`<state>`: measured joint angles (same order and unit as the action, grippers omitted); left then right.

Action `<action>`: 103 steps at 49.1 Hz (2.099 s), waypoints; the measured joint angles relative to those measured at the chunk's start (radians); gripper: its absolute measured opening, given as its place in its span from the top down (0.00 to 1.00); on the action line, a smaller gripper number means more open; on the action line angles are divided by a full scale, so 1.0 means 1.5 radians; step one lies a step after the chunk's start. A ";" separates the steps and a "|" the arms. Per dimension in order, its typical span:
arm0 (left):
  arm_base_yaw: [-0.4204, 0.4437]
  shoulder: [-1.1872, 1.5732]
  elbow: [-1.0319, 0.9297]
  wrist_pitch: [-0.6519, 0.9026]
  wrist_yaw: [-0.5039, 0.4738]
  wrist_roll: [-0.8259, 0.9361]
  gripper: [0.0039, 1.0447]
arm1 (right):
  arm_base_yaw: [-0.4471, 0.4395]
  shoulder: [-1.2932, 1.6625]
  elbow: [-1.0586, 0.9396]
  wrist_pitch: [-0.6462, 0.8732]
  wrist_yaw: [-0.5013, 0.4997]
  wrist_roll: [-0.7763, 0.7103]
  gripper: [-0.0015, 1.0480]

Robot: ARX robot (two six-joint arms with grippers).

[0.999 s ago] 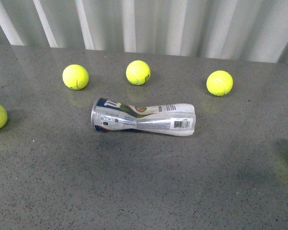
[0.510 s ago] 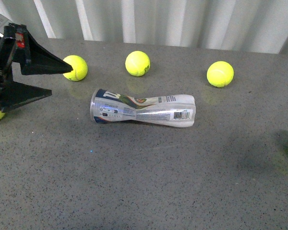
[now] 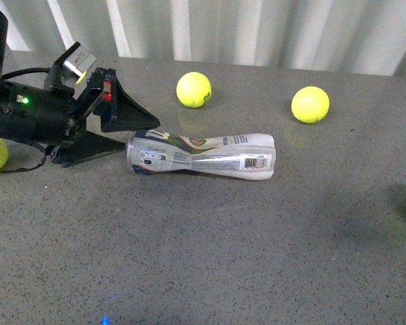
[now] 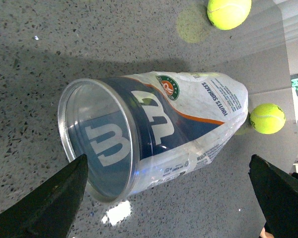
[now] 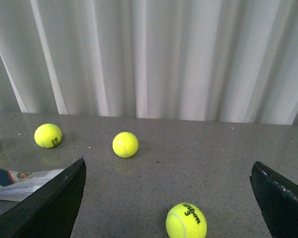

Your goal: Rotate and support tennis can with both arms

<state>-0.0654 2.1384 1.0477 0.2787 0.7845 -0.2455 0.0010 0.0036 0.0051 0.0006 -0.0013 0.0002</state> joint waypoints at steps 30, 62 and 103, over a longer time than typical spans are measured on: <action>-0.108 -0.004 -0.051 0.082 0.002 -0.151 0.72 | 0.000 0.000 0.000 0.000 0.000 0.000 0.07; -0.207 -0.209 0.487 -0.862 -0.359 0.425 0.97 | 0.000 0.000 0.000 0.000 0.000 0.000 0.07; -0.333 0.038 0.614 -1.096 -0.680 0.761 0.97 | 0.000 0.000 0.000 0.000 0.000 0.000 0.07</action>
<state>-0.5652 2.1956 1.9686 -1.3659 -0.2359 0.8967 0.0010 0.0040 0.0051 0.0006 -0.0017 0.0002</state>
